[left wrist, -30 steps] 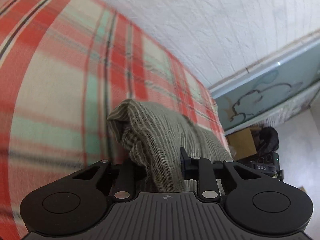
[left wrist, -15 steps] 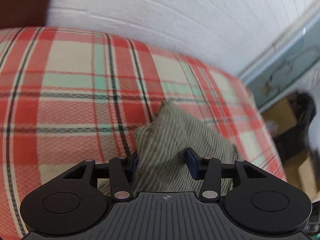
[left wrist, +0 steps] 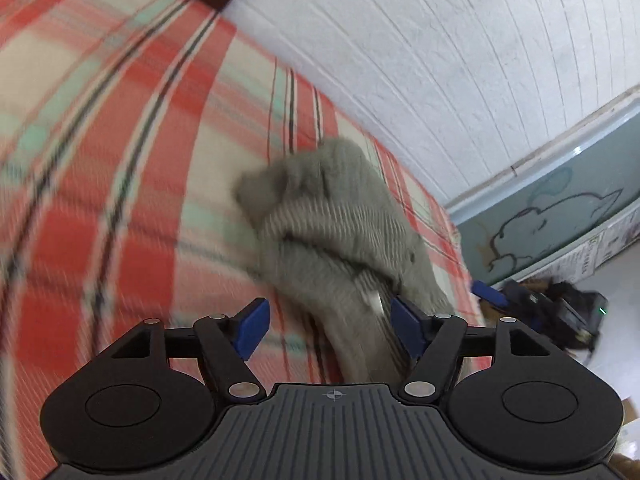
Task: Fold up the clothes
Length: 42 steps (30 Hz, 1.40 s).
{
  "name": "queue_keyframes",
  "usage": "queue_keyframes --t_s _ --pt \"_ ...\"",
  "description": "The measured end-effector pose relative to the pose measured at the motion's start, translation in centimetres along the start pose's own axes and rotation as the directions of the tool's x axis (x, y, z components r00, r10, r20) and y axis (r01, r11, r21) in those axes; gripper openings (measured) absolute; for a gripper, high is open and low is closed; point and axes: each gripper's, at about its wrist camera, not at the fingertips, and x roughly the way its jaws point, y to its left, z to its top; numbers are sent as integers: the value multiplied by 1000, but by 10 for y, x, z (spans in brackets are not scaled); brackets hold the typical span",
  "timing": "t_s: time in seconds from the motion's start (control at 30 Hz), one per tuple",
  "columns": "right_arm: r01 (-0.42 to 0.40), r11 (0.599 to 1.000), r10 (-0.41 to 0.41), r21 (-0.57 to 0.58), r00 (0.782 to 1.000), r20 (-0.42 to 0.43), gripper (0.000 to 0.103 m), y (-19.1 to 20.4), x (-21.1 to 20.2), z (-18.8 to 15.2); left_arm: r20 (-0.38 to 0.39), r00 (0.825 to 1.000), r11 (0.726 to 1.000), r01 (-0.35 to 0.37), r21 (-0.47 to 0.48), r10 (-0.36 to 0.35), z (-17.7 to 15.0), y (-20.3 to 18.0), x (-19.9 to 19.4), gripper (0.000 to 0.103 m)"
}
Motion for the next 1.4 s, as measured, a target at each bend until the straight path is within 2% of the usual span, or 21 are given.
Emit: queue_keyframes --t_s 0.1,0.23,0.37,0.47,0.6,0.83,0.9,1.03,1.23,1.4 --pt "20 999 -22 -32 998 -55 78 -4 15 4 42 998 997 55 -56 -52 -16 5 6 80" --pt "36 998 -38 -42 997 -68 78 -9 17 9 78 996 993 54 -103 -46 -14 10 29 81" --pt "52 998 -55 -31 996 -77 80 -16 19 13 108 994 1000 6 -2 -6 -12 -3 49 79" --pt "78 996 -81 -34 993 -91 80 -21 23 15 103 995 998 0 70 -7 -15 -12 62 77" --pt "60 998 -63 -28 989 -130 80 -29 35 21 140 990 997 17 77 -27 -18 -15 72 77" --pt "-8 1000 13 25 979 -201 80 -57 62 35 186 973 987 150 -65 -136 -24 0 66 77" --pt "-60 997 69 45 969 -236 80 -67 66 38 193 973 987 144 -66 -129 -29 3 65 72" --pt "-146 983 175 111 925 -337 80 -85 79 36 180 976 985 145 -95 -126 -29 2 64 73" --pt "-221 960 269 174 900 -341 80 -100 81 40 170 976 980 156 -121 -134 -29 9 68 70" --pt "-286 934 343 216 888 -306 81 -102 98 44 171 977 988 141 -68 -128 -16 0 94 71"
